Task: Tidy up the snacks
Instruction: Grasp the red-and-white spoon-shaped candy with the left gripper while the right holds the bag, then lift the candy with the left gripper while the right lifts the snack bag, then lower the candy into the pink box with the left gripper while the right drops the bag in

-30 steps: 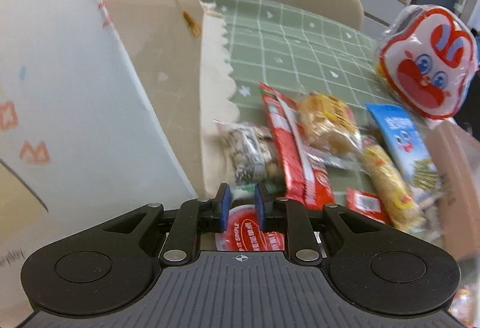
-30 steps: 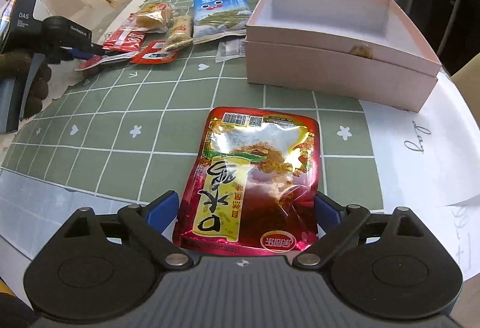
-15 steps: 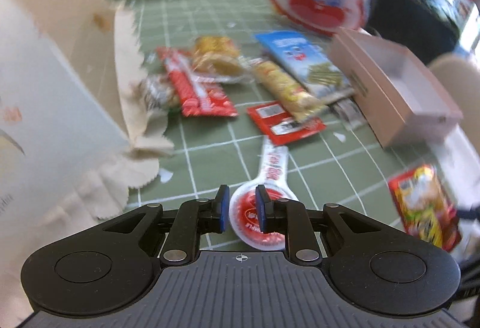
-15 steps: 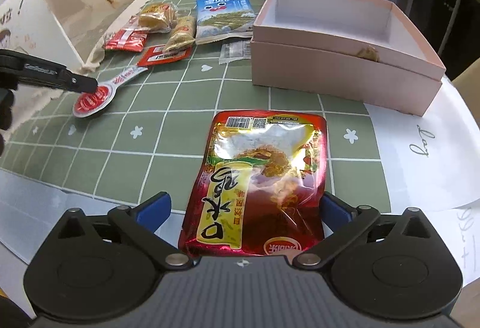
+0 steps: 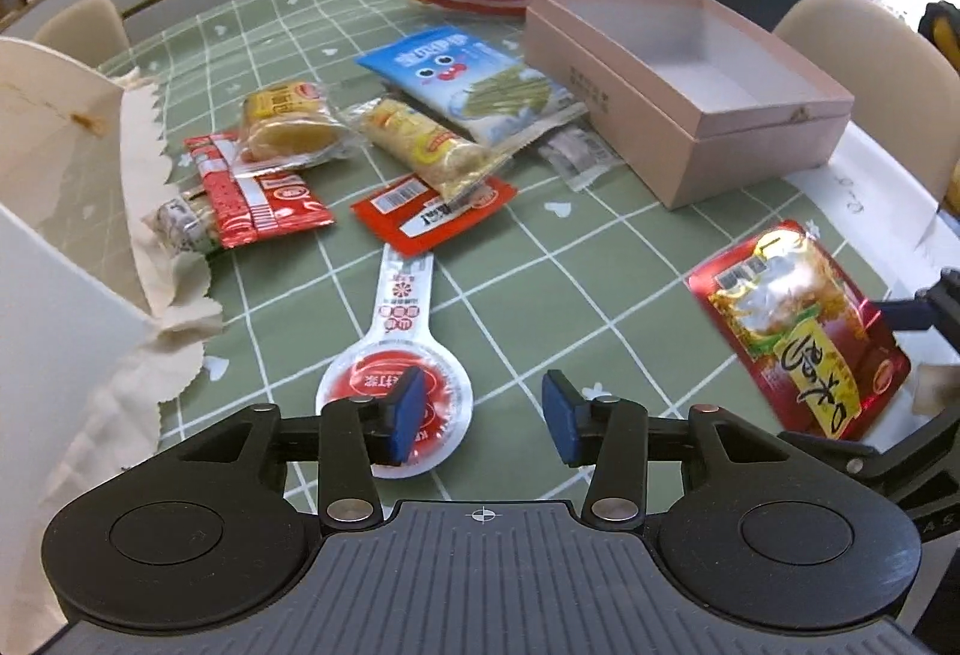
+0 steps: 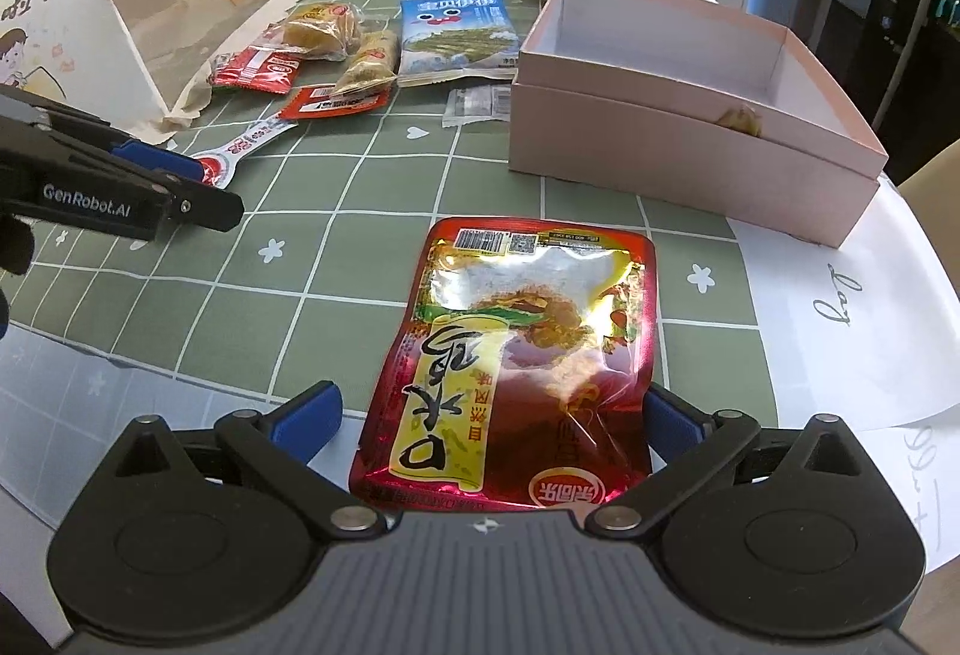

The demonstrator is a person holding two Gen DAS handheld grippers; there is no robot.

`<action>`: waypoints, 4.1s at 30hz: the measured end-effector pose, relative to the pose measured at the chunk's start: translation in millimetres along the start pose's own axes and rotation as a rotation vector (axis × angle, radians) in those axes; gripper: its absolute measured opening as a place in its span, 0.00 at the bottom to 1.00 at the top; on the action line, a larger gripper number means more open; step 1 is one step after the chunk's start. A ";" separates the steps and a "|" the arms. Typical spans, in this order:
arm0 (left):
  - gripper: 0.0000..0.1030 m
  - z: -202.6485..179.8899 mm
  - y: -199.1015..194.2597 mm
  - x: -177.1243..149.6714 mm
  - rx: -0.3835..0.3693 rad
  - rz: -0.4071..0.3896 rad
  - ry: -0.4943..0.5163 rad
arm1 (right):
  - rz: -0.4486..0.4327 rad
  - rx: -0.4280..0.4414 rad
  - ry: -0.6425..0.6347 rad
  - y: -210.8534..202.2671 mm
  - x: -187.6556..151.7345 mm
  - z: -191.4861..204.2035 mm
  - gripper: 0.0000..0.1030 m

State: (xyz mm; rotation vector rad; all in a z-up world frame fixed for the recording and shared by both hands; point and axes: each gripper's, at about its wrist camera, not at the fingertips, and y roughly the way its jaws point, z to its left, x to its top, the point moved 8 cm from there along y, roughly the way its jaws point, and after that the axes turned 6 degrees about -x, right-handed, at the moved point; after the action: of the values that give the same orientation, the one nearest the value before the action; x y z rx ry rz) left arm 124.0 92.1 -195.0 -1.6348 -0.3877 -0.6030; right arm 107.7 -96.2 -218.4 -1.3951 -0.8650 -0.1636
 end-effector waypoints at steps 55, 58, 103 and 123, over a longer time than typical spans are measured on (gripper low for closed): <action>0.29 -30.2 -27.5 -38.0 0.069 -0.030 -0.205 | -0.063 -0.008 0.011 8.3 13.1 -3.1 0.90; 0.27 -26.5 -27.1 -37.1 0.052 -0.022 -0.256 | -0.066 0.002 0.006 1.2 15.5 -3.1 0.73; 0.18 -32.3 -45.4 -79.2 -0.056 0.002 -0.308 | 0.077 0.669 0.069 -66.3 31.3 61.8 0.28; 0.18 -70.4 -50.4 -71.0 -0.094 0.011 -0.267 | 0.137 0.513 0.131 -59.6 13.3 -4.5 0.16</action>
State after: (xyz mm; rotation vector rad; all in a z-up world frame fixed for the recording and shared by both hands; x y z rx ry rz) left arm 26.7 37.0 -190.9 -1.8130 -0.5518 -0.3998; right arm 84.4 -108.1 -163.1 -0.9456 -0.6411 0.0704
